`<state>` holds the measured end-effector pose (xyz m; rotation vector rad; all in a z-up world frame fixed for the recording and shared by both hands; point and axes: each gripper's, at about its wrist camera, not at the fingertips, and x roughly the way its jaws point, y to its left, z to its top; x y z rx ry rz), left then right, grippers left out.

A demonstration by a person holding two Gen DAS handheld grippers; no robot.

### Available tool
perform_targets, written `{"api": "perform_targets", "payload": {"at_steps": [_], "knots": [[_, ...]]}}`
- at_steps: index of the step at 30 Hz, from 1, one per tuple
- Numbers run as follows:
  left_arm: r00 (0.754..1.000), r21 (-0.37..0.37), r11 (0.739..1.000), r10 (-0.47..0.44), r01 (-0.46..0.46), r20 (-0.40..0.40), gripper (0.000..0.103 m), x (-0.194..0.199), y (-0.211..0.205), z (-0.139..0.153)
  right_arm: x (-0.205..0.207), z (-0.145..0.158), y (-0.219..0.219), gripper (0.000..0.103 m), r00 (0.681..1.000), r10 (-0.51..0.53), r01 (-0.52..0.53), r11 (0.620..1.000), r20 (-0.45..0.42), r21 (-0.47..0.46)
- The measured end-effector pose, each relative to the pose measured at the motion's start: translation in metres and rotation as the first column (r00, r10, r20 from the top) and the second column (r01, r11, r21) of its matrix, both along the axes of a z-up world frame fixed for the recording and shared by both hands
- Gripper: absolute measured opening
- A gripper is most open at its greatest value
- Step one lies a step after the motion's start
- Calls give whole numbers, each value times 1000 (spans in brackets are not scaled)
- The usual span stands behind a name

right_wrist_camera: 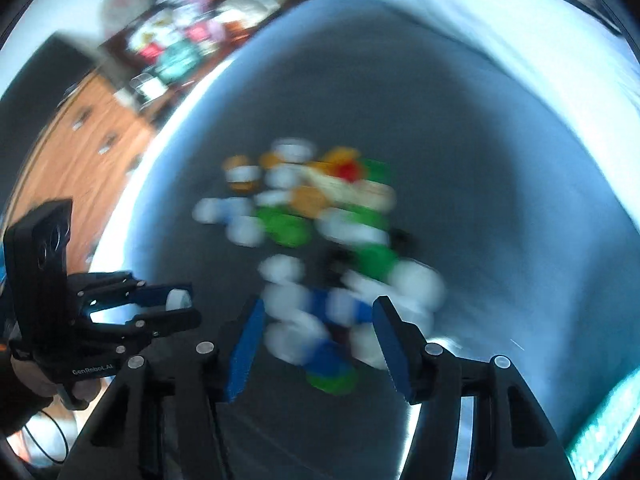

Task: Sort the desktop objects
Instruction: 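Grasp a white cap with the left tool while the right tool grasps a white cap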

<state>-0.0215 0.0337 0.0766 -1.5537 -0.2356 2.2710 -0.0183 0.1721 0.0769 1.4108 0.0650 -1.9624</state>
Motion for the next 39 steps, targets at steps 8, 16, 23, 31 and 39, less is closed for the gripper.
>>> {"api": "perform_targets", "payload": {"at_steps": [8, 16, 23, 31, 39], "knots": [[983, -31, 983, 182, -182, -4, 25, -5, -96, 11, -24, -26, -142, 62, 970, 235, -238, 971, -61, -32], [972, -24, 972, 235, -235, 17, 25, -14, -130, -1, -28, -71, -204, 62, 914, 402, -392, 910, -57, 131], [971, -37, 971, 237, -236, 9, 25, -24, -131, 18, -33, -64, -200, 34, 939, 336, -321, 932, -68, 170], [978, -88, 975, 200, -204, -61, 25, -49, -100, 89, -34, 61, -137, 34, 978, 154, -139, 984, -139, 110], [981, -106, 986, 113, -131, -160, 25, -66, -40, 166, -9, 173, -46, 34, 978, -4, 15, 998, -209, 54]]}}
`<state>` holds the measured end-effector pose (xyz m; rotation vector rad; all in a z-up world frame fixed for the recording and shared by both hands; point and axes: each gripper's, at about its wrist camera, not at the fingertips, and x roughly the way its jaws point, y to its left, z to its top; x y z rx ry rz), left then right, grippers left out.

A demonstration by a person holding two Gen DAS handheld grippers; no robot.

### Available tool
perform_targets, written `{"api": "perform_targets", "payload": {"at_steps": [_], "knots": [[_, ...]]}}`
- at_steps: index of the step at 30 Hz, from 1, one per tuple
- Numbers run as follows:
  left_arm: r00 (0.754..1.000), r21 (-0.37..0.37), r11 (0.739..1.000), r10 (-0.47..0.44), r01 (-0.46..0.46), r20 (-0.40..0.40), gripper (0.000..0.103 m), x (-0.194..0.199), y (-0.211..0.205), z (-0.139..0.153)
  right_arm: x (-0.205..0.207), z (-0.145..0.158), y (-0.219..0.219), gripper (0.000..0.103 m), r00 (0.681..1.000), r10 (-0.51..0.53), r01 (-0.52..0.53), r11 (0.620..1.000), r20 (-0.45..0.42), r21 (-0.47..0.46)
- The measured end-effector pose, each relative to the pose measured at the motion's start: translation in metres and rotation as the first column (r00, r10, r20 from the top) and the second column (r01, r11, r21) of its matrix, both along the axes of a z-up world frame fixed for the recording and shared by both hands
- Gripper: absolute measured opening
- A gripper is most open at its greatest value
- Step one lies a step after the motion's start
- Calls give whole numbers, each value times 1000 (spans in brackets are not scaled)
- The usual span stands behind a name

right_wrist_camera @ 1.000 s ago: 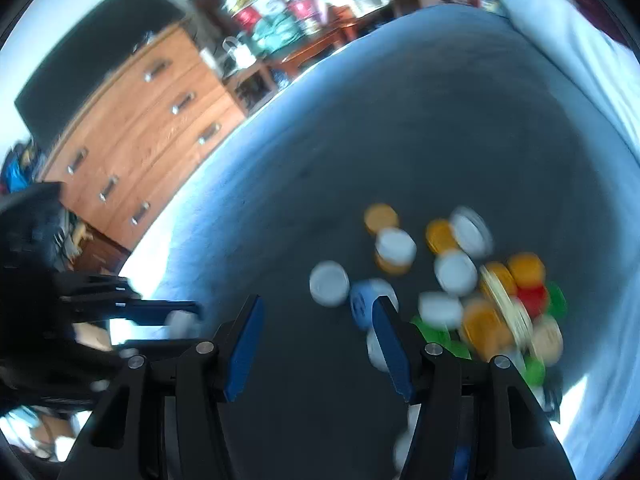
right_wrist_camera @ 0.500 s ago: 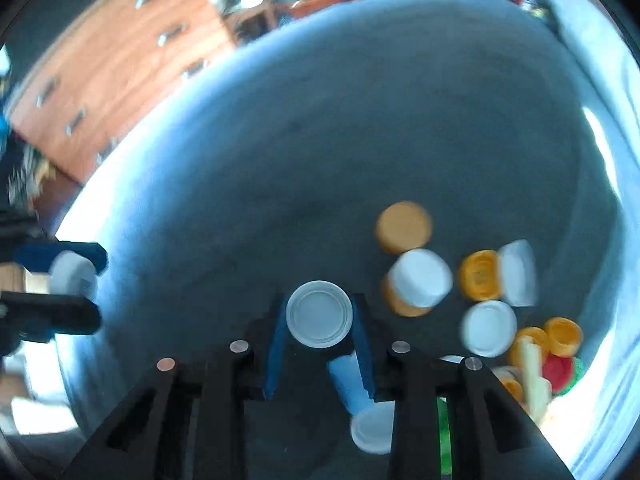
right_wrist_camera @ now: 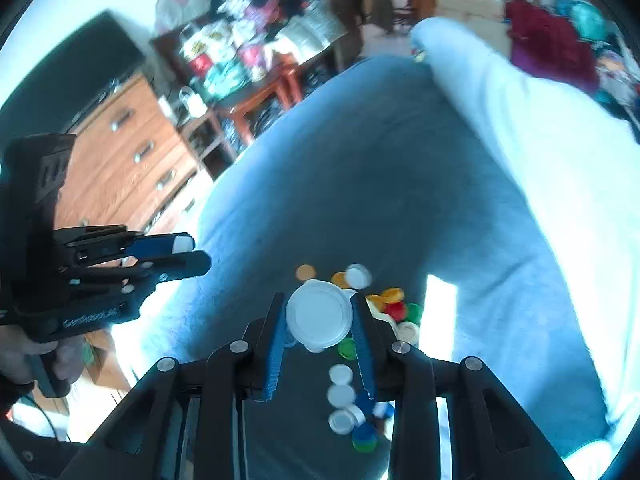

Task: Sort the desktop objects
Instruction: 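Grasp a white cap with the left tool while the right tool grasps a white cap, then carry both white caps over the blue basket and open both tools to drop them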

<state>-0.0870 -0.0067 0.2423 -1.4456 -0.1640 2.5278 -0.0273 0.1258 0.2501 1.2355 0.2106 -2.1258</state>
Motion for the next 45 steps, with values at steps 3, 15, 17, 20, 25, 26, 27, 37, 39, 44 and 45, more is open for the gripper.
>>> {"api": "perform_targets", "payload": {"at_steps": [3, 15, 17, 20, 25, 26, 27, 37, 39, 44, 45], "knots": [[999, -17, 999, -48, 47, -25, 25, 0, 27, 29, 4, 32, 34, 34, 999, -49, 49, 999, -15, -10], [956, 12, 957, -290, 291, -55, 25, 11, 158, 95, 43, 111, 177, 34, 955, -281, 280, 960, -93, -31], [943, 18, 943, -330, 331, -52, 26, 12, 182, 102, 49, 119, 201, 34, 944, -315, 312, 949, -100, -38], [919, 12, 920, -392, 393, -51, 26, 14, 223, 117, 58, 128, 238, 34, 927, -360, 358, 933, -100, -45], [886, 39, 885, -462, 464, -41, 25, 25, 280, 136, 75, 139, 297, 34, 907, -411, 408, 912, -96, -51], [876, 37, 876, -480, 481, -41, 26, 28, 293, 138, 78, 140, 307, 34, 902, -421, 418, 907, -96, -49], [868, 32, 868, -495, 496, -42, 26, 30, 304, 141, 82, 140, 318, 34, 897, -431, 429, 902, -95, -47], [786, 27, 786, -618, 618, 15, 26, 59, 410, 137, 113, 126, 426, 34, 834, -548, 550, 835, -67, 6], [771, 27, 772, -636, 635, 41, 26, 64, 428, 131, 118, 119, 443, 34, 821, -569, 570, 822, -46, 10], [734, 16, 738, -673, 675, 95, 26, 79, 473, 123, 128, 104, 468, 34, 807, -590, 590, 807, 9, 15], [729, 8, 734, -676, 679, 104, 26, 81, 479, 121, 129, 101, 473, 34, 804, -594, 594, 804, 26, 11]]}}
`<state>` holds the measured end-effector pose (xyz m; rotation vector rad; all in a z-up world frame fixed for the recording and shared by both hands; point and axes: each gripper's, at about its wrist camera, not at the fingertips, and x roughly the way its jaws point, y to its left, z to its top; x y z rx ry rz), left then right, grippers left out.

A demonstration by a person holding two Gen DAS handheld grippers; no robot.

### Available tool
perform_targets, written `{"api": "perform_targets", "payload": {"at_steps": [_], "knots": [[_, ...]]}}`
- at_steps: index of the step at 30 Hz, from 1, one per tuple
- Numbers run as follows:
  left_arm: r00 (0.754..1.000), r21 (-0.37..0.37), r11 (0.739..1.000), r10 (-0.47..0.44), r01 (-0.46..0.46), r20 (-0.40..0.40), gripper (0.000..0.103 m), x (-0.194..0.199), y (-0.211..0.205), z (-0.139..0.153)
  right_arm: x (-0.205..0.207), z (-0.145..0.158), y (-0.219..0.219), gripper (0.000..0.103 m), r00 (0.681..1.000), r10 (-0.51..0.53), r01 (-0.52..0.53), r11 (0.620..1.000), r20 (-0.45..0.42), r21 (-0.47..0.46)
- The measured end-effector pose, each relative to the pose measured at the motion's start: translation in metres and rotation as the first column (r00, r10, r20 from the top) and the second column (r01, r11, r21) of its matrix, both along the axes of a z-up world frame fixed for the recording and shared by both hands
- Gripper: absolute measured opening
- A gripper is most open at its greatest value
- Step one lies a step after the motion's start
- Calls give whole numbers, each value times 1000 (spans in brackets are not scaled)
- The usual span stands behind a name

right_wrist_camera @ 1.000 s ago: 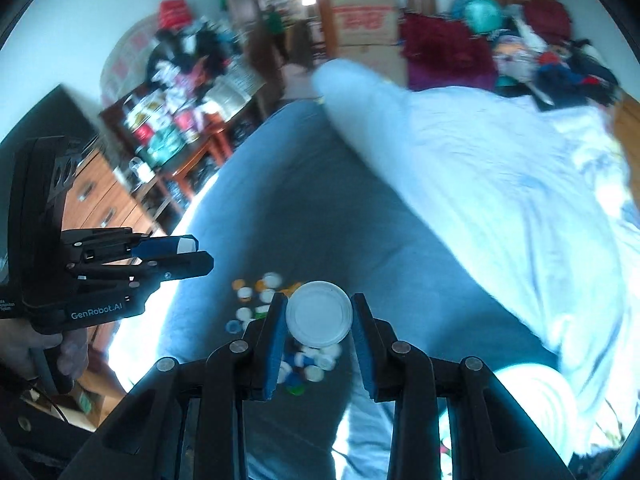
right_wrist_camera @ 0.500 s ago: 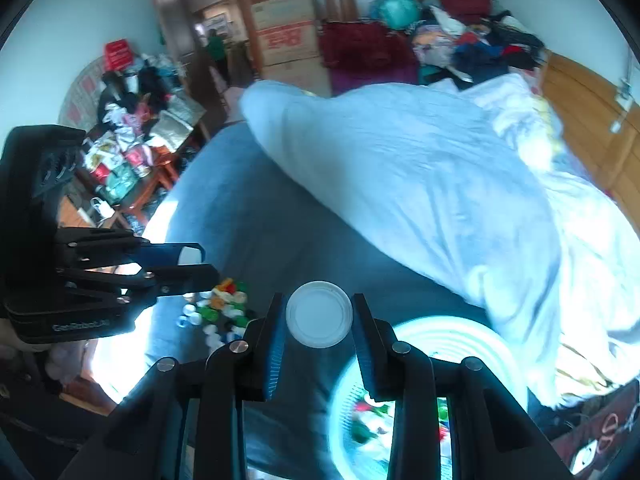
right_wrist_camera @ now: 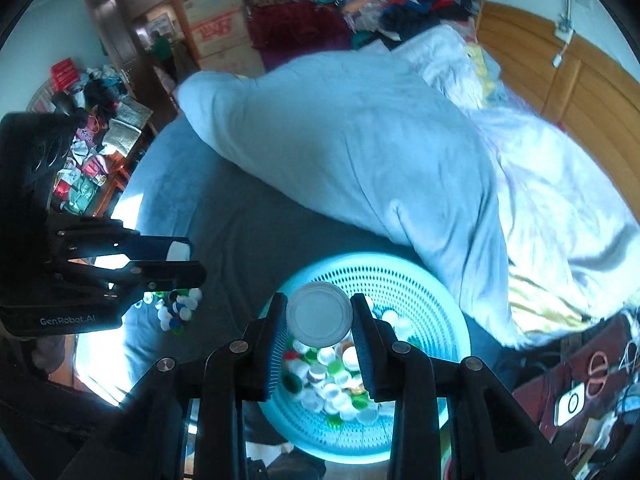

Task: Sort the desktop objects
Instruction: 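Carry both white caps over the blue basket and open both tools to drop them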

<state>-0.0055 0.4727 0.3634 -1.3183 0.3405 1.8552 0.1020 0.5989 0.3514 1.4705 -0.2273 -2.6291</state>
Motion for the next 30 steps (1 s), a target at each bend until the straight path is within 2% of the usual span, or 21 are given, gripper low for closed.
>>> {"api": "perform_targets", "payload": {"at_steps": [5, 9, 30], "knots": [[999, -87, 995, -37, 37, -4, 26, 9, 34, -10, 4, -16, 18, 35, 999, -3, 4, 1000, 37, -21], [999, -125, 991, -46, 45, -8, 26, 11, 42, -15, 2, -22, 25, 35, 999, 6, -5, 1000, 51, -30], [999, -151, 987, -50, 50, 7, 26, -2, 58, -28, -9, -29, 37, 35, 998, 16, -14, 999, 58, -44]]}}
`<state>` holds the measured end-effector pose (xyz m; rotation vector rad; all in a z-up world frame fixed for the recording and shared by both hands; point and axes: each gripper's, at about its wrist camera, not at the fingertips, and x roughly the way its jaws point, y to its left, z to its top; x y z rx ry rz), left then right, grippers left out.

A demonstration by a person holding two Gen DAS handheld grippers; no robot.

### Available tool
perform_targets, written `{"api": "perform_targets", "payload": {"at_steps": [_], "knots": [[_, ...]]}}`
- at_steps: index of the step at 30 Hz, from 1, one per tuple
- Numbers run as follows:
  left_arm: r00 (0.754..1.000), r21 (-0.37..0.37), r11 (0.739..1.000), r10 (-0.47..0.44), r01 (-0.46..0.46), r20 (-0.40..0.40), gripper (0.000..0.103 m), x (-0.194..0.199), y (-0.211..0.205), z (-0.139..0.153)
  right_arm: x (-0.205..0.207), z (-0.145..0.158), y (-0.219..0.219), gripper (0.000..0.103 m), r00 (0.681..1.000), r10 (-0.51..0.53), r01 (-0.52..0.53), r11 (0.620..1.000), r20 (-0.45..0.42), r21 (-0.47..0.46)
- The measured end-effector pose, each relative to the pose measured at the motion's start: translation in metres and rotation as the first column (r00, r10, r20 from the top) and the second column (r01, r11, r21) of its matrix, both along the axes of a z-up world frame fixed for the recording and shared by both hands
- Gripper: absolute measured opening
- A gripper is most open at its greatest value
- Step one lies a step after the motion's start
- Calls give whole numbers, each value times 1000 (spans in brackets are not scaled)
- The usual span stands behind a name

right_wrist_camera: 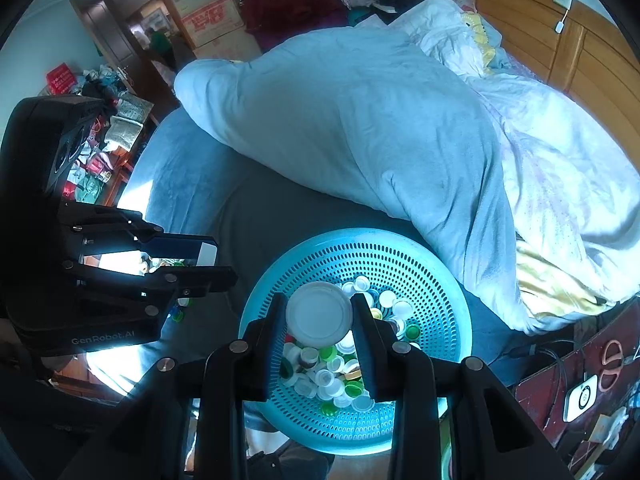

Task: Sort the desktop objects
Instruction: 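Carry both white caps over the blue basket and open both tools to drop them, then grasp an orange cap with the left tool while the right tool grasps a white cap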

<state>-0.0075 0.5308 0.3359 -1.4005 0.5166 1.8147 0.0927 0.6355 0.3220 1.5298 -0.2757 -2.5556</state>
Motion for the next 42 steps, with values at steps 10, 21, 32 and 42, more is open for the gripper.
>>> {"api": "perform_targets", "payload": {"at_steps": [10, 21, 32, 42], "knots": [[1000, 5, 1000, 8, -8, -1, 34, -6, -2, -2, -5, 0, -2, 41, 1000, -8, 8, 1000, 0, 11], [999, 21, 999, 33, -33, -9, 47, -10, -19, -4, -6, -3, -14, 61, 1000, -17, 17, 999, 3, 31], [986, 27, 987, 155, -157, 60, 48, -24, -80, -34, -14, -17, -60, 74, 998, 51, -53, 998, 46, 46], [934, 5, 941, 336, -339, 124, 48, -43, -191, -73, -37, -35, -161, 78, 978, 193, -197, 979, 78, 47]]}}
